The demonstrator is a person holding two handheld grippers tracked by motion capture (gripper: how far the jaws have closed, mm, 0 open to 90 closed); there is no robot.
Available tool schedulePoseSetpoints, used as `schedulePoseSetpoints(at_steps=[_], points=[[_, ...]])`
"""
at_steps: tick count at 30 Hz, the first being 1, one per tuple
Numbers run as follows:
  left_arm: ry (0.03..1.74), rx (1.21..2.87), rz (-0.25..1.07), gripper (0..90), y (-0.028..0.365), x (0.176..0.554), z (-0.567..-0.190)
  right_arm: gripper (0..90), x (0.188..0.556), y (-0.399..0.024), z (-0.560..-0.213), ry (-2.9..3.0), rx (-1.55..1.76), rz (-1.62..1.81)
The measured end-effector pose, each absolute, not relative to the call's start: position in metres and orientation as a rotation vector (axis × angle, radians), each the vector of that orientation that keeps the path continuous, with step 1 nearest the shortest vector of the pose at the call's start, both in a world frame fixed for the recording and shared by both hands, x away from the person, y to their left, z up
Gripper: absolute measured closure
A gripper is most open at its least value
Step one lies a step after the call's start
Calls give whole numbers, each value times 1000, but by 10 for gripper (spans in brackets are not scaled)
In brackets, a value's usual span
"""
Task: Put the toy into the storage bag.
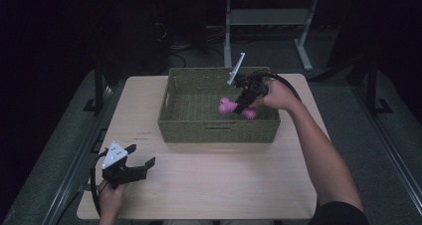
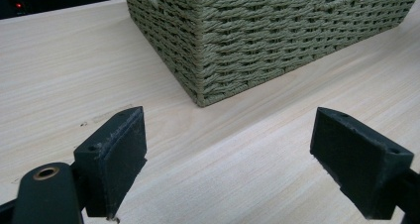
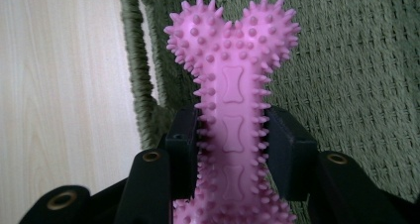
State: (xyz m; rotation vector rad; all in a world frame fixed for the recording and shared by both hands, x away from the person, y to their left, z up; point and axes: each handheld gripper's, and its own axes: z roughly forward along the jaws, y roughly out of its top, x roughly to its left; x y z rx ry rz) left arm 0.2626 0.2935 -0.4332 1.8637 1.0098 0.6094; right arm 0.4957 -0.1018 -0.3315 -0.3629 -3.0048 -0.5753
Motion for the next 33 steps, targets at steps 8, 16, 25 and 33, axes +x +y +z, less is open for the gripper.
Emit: schedulePoseSetpoints(at_steps=[8, 16, 25, 33], points=[[1007, 1868, 607, 139, 292, 263, -433, 584, 504, -103, -356, -2972, -407, -554], [1012, 1868, 611, 139, 293, 263, -434, 583, 505, -98, -364, -2959, -395, -538], [1010, 1869, 611, 139, 291, 263, -434, 582, 503, -97, -380, -2938, -410, -527], [1017, 1864, 606, 139, 293, 263, -433, 582, 503, -94, -390, -2920, -421, -520]])
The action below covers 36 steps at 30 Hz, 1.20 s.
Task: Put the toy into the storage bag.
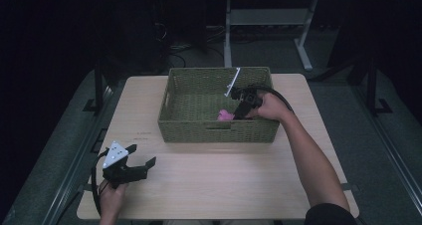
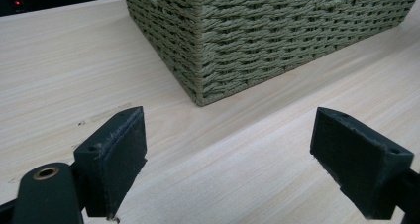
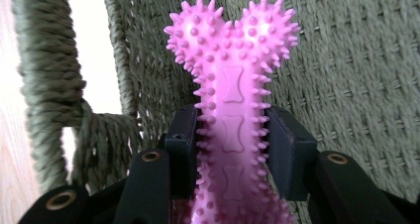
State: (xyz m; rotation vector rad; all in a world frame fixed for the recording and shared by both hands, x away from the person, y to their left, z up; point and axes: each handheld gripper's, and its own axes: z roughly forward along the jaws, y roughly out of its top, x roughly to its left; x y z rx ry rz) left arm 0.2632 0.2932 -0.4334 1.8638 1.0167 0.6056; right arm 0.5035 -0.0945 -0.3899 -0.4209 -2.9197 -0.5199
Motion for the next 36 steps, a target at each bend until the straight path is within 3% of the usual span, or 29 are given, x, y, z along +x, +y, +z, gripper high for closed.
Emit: schedulePoseSetpoints(at_steps=[26, 36], points=[[1020, 1864, 606, 139, 293, 265, -433, 559, 506, -87, -407, -2898, -448, -458], [1018, 1868, 608, 139, 293, 265, -434, 518, 505, -92, -394, -2899, -485, -528]])
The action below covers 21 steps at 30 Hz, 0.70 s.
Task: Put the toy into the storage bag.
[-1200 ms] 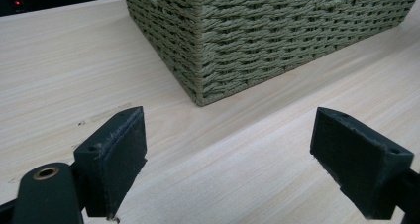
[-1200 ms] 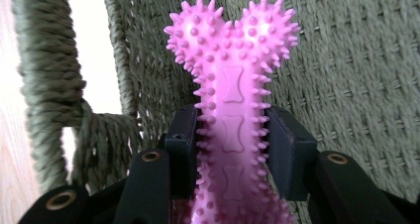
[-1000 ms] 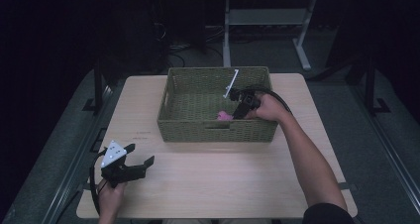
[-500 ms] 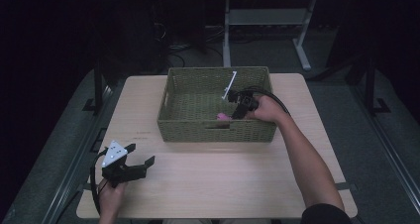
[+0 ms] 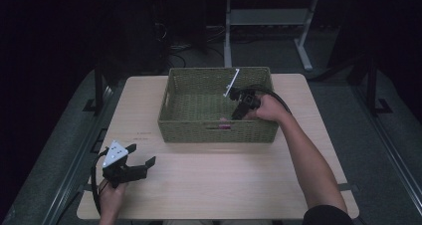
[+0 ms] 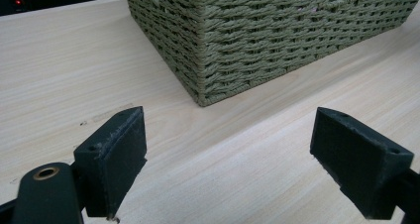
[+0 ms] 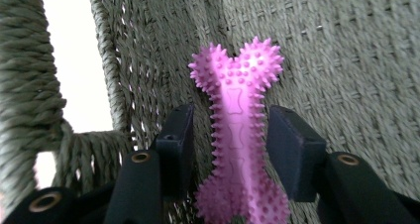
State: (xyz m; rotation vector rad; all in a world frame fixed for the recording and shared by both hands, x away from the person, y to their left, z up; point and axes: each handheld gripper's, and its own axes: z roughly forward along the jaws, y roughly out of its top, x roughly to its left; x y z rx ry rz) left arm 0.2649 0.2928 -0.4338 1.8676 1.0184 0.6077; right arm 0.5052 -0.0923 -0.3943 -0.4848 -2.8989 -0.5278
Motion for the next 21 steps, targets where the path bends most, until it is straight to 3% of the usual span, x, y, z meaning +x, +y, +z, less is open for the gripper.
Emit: schedulePoseSetpoints(at_steps=[21], points=[[1014, 1875, 606, 139, 291, 264, -434, 362, 496, -108, -359, -2907, -565, -671]])
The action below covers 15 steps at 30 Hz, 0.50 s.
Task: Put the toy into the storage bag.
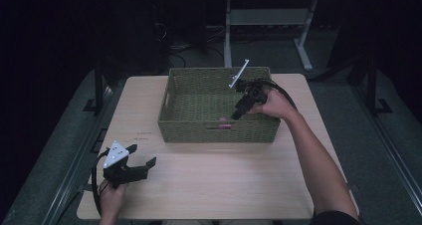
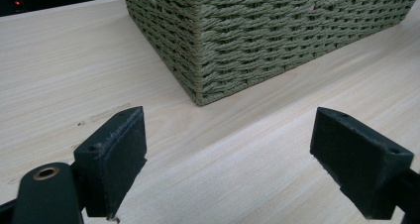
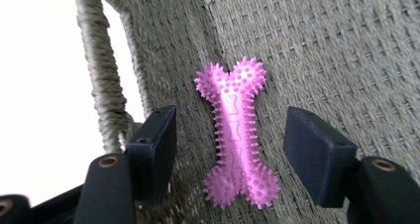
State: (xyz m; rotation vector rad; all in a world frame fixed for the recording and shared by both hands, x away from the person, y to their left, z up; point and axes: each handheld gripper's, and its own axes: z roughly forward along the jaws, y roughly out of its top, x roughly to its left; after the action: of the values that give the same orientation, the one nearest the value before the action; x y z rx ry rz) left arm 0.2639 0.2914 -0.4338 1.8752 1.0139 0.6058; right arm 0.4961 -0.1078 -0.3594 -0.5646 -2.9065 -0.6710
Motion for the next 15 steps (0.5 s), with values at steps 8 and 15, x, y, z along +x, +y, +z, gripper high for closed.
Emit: schedulePoseSetpoints(at_steps=[8, 15], points=[[1015, 1875, 601, 139, 292, 265, -435, 349, 495, -110, -355, -2896, -576, -700], [1018, 1872, 606, 139, 293, 264, -434, 338, 490, -112, -347, -2899, -580, -713]])
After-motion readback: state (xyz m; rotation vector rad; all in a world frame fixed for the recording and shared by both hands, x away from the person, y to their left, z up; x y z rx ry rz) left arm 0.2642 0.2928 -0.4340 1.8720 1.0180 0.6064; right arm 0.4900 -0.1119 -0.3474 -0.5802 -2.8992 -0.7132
